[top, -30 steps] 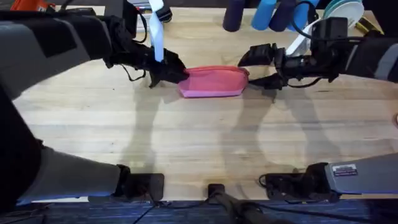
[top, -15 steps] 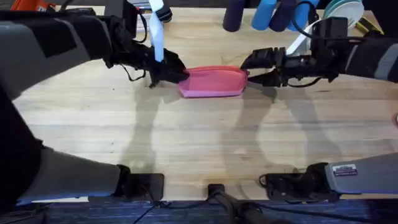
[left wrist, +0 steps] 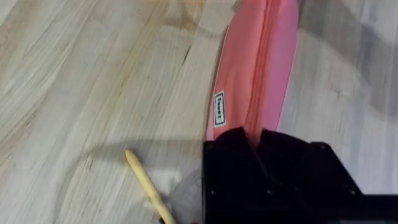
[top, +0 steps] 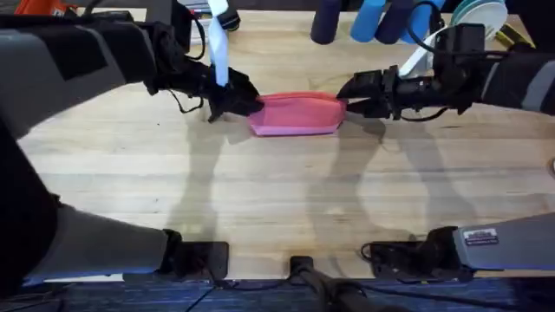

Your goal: Unzip the bag, pick up the pens from the table one at a time and place them inside, then zip the bag closed.

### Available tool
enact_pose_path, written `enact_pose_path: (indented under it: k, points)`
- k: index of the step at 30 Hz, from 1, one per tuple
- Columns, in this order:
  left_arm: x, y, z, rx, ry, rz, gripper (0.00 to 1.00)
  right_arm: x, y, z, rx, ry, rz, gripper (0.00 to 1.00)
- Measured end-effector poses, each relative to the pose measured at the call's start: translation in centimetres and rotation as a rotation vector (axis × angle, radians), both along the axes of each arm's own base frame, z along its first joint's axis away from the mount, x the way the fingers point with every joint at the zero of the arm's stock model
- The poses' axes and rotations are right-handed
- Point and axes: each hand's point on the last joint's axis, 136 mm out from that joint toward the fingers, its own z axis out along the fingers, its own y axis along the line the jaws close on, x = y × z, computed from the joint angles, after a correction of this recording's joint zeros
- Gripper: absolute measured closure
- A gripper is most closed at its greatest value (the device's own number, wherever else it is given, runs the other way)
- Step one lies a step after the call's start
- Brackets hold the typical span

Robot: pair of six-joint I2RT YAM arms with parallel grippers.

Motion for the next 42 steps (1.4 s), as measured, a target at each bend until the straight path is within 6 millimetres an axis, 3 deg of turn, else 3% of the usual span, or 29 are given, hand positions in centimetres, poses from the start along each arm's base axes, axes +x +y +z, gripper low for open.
enact_pose_path:
  k: [11, 23, 31, 36, 42]
  points:
    - [0.0, -0.1, 0.0, -0.001, 0.000, -0.002, 0.958, -0.3, -0.3, 0.2, 0.030, 0.021, -0.009, 0.958]
    - [0.0, -0.1, 0.0, -0.001, 0.000, -0.002, 0.958, -0.2, -0.4, 0.6, 0.028, 0.023, 0.001, 0.970]
    - [0.0, -0.1, 0.0, -0.001, -0.003, -0.004, 0.958, 0.5, -0.3, 2.9, -0.063, -0.096, 0.058, 0.971]
    - [0.1, 0.1, 0.0, 0.005, -0.003, 0.002, 0.958, 1.7, 0.9, 4.6, -0.181, -0.216, 0.118, 0.972]
    - [0.4, 0.7, -0.3, 0.025, -0.004, 0.022, 0.958, 2.6, 3.0, 5.0, -0.325, -0.302, 0.178, 0.970]
